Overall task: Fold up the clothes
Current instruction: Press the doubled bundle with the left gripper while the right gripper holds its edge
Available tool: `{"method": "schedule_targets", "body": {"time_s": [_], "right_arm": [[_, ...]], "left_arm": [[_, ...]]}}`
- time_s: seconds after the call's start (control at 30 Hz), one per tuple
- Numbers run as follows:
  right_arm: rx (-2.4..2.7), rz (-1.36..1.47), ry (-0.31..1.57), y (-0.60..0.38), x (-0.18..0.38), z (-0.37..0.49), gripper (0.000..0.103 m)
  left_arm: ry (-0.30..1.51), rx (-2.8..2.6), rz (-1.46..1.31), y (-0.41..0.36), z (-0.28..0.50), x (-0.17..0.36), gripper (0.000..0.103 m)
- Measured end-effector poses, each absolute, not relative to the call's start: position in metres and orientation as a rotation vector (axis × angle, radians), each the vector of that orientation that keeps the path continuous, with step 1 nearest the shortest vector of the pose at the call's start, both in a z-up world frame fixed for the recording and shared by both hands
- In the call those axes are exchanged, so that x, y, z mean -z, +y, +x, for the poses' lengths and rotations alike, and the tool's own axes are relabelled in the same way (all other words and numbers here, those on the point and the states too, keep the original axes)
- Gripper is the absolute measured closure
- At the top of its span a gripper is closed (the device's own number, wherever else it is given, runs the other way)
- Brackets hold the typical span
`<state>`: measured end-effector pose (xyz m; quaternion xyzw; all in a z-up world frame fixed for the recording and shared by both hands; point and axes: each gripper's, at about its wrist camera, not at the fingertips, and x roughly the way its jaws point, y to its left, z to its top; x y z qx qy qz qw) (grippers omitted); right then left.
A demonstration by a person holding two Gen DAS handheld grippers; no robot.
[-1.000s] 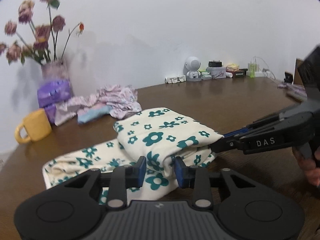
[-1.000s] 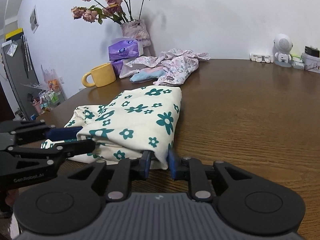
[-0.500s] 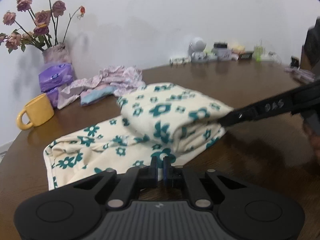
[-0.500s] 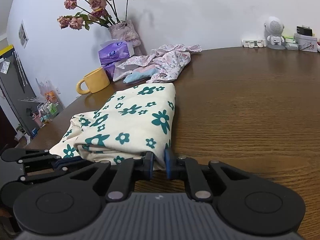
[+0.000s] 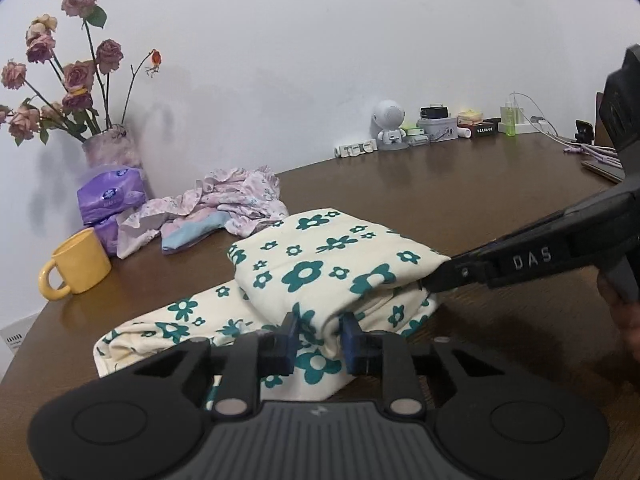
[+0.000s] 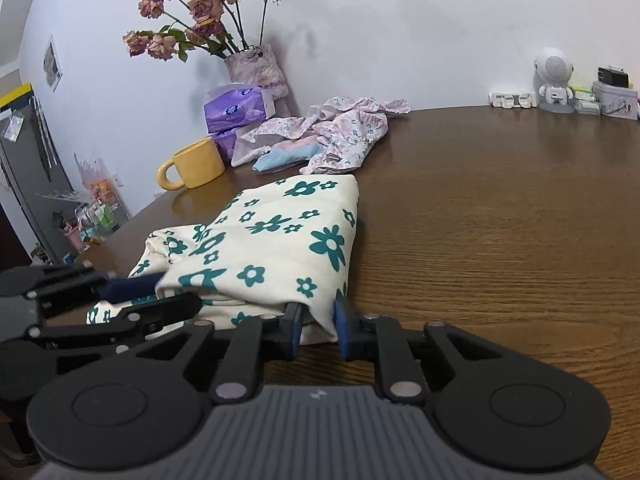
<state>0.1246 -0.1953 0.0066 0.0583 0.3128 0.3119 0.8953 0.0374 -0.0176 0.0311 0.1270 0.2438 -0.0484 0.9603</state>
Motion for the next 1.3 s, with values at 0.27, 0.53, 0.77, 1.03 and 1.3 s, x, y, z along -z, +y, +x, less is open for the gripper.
{"method": "schedule_targets", "body": {"time_s": [0.27,0.53,0.77,1.03,1.3], "right_arm": [[-0.653,0.201,0.677,-0.203,-0.002,0.129,0.094],[-0.645,0.249,0.68,-0.208,-0.001,0.13,0.094],[-0.656,0.197,0.693,-0.207,-0.005,0.127,0.086],[-0.706,0.293,0.684,-0.223,-0.026,0.145,0.055],[-0.699,0.334,0.787,-0.205,-0.015,0.177,0.076]], "left_arm": [[0.507,0.1,0.31,-0.021,0.035,-0.024,0.089],[0.516,0.101,0.385,-0.026,0.033,-0.02,0.091],[0.521,0.115,0.392,-0.026,0.031,-0.022,0.084],[0.508,0.148,-0.049,0.016,0.04,-0.053,0.031],[0.606,0.082,-0.281,0.033,0.079,-0.045,0.061]]}}
